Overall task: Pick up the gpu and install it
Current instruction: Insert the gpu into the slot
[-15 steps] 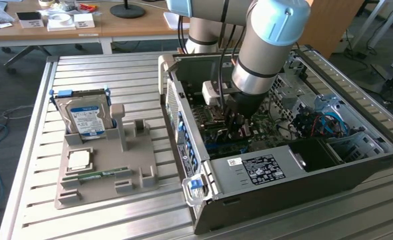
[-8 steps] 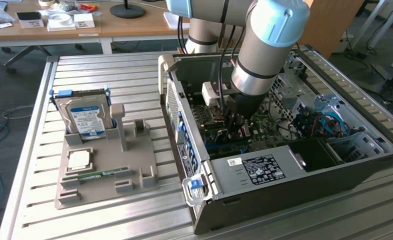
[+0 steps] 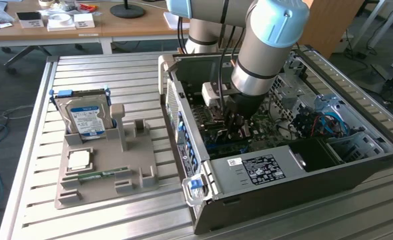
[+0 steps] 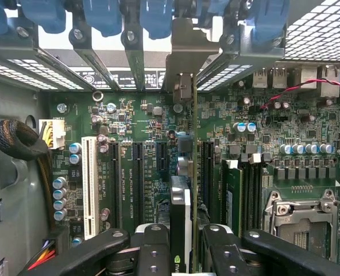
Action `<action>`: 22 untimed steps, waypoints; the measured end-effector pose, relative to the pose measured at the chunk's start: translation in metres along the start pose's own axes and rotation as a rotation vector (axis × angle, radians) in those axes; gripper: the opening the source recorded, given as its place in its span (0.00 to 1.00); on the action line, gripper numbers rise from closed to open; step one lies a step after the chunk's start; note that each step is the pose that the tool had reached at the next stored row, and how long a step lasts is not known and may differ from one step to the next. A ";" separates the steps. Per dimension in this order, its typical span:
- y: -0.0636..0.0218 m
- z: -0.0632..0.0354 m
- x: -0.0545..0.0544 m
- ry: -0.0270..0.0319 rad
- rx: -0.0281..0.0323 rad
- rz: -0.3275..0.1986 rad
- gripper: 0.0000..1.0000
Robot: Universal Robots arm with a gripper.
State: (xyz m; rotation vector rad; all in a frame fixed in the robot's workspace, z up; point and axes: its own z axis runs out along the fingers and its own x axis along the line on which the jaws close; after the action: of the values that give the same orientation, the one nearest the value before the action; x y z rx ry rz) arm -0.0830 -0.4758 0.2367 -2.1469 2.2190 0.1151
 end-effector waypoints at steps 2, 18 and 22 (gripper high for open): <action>0.0000 0.0000 0.000 0.0000 0.0000 0.000 0.27; 0.0003 0.0008 0.000 -0.0001 0.0001 0.000 0.40; 0.0004 -0.0011 -0.002 0.0000 0.0000 0.000 0.40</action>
State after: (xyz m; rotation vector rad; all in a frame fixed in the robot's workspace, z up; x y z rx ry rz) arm -0.0833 -0.4738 0.2379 -2.1469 2.2191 0.1151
